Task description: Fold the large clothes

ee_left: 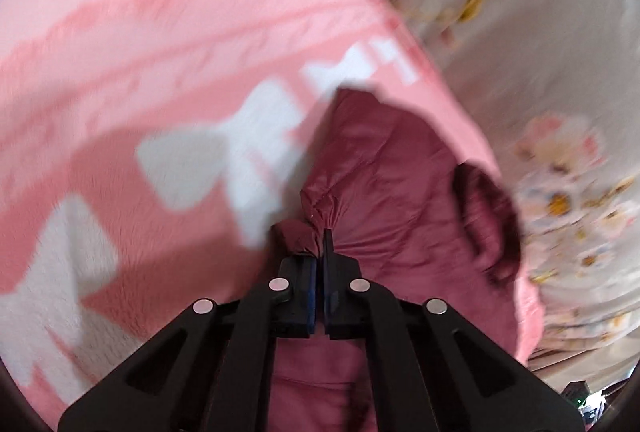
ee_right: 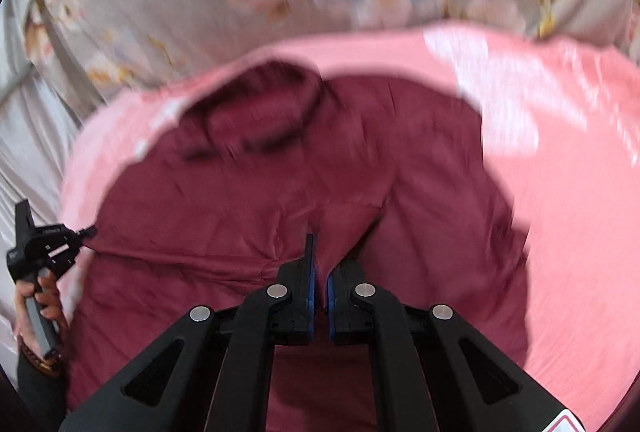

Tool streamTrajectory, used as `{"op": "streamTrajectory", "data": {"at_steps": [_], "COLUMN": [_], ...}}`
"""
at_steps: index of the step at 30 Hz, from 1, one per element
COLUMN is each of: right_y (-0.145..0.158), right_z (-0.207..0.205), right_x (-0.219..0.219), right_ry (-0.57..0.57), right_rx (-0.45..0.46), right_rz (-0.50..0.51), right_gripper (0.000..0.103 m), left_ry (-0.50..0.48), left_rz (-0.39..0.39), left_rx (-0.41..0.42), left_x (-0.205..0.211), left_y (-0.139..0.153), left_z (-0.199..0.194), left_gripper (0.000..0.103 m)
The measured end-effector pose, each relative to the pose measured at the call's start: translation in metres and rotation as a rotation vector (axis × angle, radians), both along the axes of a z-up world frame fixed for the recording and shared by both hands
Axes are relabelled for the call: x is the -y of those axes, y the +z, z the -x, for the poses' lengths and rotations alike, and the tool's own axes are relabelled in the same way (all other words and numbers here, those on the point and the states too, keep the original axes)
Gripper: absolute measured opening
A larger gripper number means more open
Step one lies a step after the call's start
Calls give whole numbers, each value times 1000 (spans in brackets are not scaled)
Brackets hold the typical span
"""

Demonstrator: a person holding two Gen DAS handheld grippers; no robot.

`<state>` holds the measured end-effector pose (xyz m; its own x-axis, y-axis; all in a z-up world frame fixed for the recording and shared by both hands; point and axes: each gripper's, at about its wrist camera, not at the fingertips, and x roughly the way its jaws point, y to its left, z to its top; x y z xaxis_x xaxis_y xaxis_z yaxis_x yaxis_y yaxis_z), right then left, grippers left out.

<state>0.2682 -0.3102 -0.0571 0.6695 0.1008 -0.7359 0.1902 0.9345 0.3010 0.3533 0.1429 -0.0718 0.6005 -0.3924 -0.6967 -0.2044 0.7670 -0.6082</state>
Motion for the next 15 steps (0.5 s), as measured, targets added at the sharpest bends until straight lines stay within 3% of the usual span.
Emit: {"op": "streamTrajectory", "data": {"at_steps": [3, 9, 12, 15], "right_y": [-27, -32, -8, 27], "right_z": [5, 9, 31, 48], "right_x": [-1, 7, 11, 3], "right_ry": [-9, -15, -83, -111], "right_rx": [-36, -41, -31, 49], "right_rz": [-21, -66, -31, 39], "right_gripper": [3, 4, 19, 22], "left_ry": [-8, -47, -66, -77], "left_rz": [-7, -175, -260, -402], "left_rx": [45, 76, 71, 131], "left_x": [-1, 15, 18, 27], "left_y": [-8, 1, 19, 50], "left_z": [6, 7, 19, 41], "left_gripper": [1, 3, 7, 9]}}
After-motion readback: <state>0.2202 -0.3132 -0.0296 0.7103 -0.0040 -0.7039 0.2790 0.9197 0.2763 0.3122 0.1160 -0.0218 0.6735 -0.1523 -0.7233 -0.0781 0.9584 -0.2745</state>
